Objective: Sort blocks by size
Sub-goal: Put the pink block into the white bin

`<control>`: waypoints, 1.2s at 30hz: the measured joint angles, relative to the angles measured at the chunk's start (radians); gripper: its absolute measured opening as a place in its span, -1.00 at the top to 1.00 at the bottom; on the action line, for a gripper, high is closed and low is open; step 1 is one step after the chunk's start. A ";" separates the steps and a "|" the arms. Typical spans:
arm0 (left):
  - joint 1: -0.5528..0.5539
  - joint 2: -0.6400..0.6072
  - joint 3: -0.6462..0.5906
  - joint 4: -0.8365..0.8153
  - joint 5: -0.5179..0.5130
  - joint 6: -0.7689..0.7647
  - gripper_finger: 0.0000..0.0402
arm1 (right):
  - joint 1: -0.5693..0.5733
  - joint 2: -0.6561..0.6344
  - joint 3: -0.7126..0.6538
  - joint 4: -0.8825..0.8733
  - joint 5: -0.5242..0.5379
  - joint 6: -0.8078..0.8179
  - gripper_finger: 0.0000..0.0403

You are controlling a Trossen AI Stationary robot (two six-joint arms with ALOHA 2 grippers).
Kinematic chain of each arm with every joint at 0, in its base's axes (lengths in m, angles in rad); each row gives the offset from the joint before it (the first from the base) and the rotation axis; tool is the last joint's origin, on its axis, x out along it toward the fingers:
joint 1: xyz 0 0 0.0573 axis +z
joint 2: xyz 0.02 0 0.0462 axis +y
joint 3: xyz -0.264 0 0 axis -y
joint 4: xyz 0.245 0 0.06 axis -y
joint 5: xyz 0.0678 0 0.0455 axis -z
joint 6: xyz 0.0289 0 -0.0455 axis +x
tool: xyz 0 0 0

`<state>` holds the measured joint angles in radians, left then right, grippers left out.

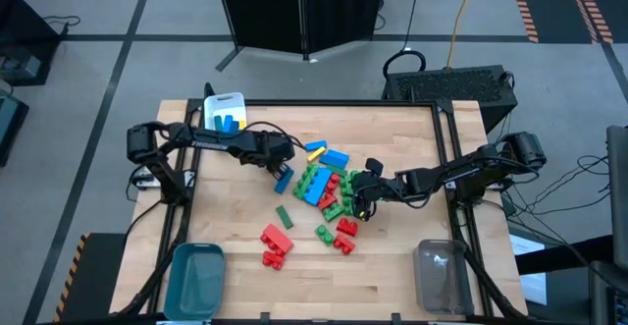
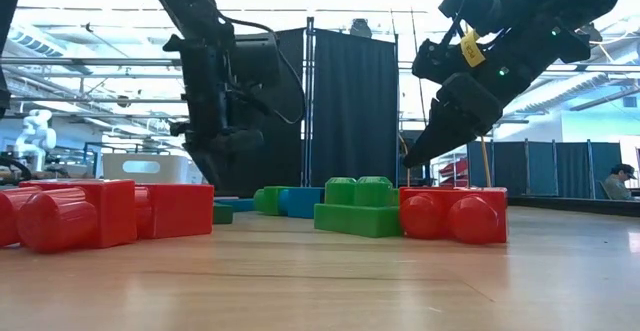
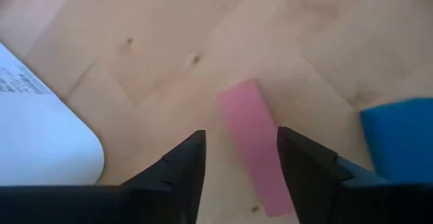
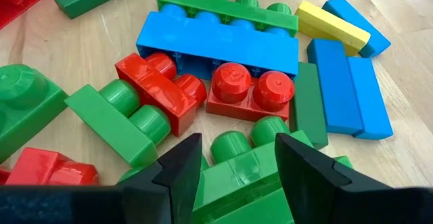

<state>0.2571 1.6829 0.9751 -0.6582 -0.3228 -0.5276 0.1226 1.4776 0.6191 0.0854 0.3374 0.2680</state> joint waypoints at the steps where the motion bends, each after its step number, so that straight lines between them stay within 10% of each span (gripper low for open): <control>1: 0.002 0.000 0.000 0.000 0.000 -0.011 0.05 | 0.000 0.000 0.000 0.000 0.000 0.000 0.13; 19: 0.006 0.120 0.004 0.054 0.005 -0.043 -0.26 | 0.003 0.000 0.000 -0.002 -0.003 0.000 0.13; 36: 0.002 0.112 0.017 0.030 0.030 -0.004 0.59 | 0.003 0.000 0.000 -0.001 -0.003 0.000 0.13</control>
<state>0.2596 1.7950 0.9925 -0.6281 -0.2924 -0.5320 0.1261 1.4776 0.6193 0.0845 0.3344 0.2676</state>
